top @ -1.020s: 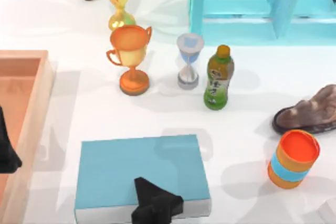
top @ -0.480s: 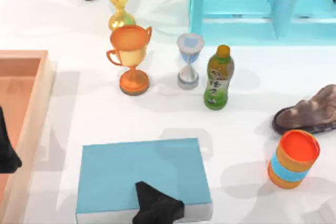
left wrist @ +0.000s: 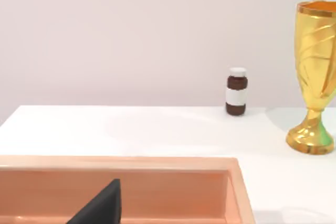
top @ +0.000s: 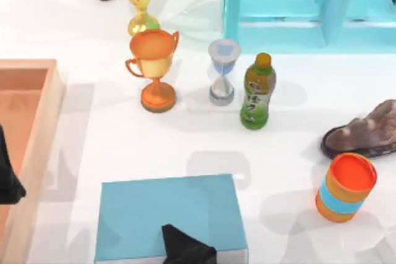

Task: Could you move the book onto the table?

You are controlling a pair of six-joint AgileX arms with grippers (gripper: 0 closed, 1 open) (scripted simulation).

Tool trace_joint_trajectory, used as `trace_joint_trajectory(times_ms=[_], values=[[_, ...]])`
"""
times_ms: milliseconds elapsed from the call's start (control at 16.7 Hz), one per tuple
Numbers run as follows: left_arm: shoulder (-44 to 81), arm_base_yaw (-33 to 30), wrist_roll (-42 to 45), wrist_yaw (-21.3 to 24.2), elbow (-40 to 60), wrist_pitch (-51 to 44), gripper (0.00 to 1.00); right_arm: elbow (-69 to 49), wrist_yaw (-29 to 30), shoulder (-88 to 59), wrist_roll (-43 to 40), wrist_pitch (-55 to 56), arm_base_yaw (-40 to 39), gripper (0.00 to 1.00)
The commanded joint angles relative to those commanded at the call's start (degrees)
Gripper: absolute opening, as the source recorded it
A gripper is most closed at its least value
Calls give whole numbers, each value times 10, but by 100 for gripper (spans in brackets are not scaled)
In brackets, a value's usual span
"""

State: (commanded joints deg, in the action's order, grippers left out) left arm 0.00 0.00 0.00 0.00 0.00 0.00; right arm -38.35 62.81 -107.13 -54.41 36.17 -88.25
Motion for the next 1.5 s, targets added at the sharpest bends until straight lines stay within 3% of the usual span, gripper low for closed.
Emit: trace_joint_trajectory(times_ms=[120, 900, 1500], values=[[0, 0, 0, 0, 0, 0, 100, 0, 0, 0, 0, 0, 0, 0], [0, 0, 0, 0, 0, 0, 100, 0, 0, 0, 0, 0, 0, 98], [0, 0, 0, 0, 0, 0, 100, 1, 0, -1, 1, -1, 0, 100]])
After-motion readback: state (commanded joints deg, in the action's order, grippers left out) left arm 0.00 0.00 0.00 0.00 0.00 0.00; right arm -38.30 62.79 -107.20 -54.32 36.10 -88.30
